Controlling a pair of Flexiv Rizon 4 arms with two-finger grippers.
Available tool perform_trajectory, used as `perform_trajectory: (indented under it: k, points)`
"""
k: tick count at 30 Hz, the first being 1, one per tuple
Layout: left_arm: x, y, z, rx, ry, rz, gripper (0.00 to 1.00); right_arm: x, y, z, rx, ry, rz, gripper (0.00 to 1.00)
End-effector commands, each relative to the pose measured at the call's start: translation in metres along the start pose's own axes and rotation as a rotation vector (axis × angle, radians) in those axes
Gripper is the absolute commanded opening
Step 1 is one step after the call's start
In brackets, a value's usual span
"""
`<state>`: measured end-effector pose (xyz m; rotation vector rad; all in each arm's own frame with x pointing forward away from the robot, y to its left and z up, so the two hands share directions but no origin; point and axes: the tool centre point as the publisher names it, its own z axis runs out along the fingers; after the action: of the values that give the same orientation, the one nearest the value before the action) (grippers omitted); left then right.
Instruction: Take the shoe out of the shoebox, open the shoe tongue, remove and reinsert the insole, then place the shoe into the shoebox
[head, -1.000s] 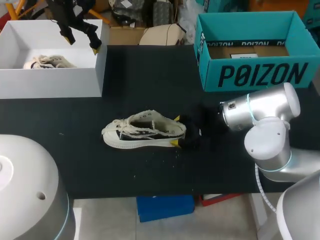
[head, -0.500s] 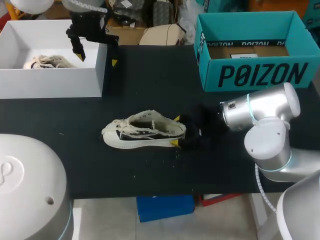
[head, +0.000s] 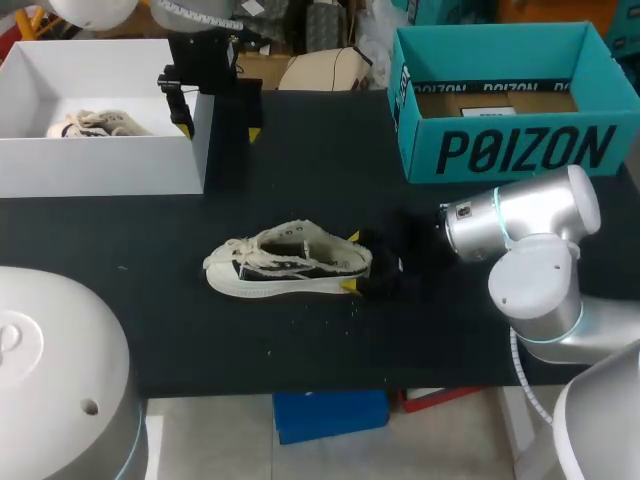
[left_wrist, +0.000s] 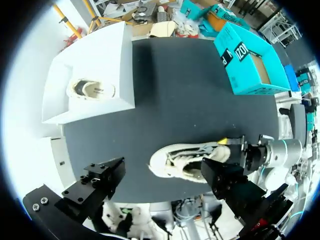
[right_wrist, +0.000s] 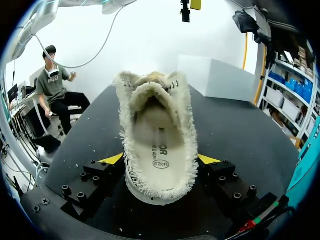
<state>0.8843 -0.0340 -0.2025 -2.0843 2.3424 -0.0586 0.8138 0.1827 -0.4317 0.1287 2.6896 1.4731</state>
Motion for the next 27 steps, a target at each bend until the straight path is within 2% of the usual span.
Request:
perform_trajectory:
  k: [1,5,6,8,9,10,14,19,27]
  points:
    - [0.0,0.0,0.0,0.0,-0.001,0.001,1.0,0.0,-0.001,0.003,0.002,-0.001,0.001,0.0]
    - [0.0,0.0,0.0,0.0,-0.001,0.001,1.0,0.0,-0.001,0.003,0.002,-0.001,0.001,0.0]
    - [0.006,0.002,0.001,0.011,-0.034,0.026,1.0,0.0,-0.001,0.003,0.002,-0.001,0.001,0.0]
    - [0.019,0.009,0.004,0.01,0.012,0.063,1.0,0.0,-0.001,0.003,0.002,-0.001,0.001,0.0]
    - [0.024,0.013,0.008,0.012,-0.002,0.07,1.0,0.0,-0.001,0.003,0.002,-0.001,0.001,0.0]
    - [0.032,0.019,0.013,0.01,-0.032,0.071,1.0,0.0,-0.001,0.003,0.002,-0.001,0.001,0.0]
    - [0.056,0.043,0.025,-0.004,-0.038,0.082,1.0,0.0,-0.001,0.003,0.002,-0.001,0.001,0.0]
    - [0.075,0.067,0.047,-0.085,-0.045,0.062,1.0,0.0,-0.001,0.003,0.002,-0.001,0.001,0.0]
    - [0.099,0.089,0.077,-0.148,-0.098,0.052,1.0,0.0,-0.001,0.003,0.002,-0.001,0.001,0.0]
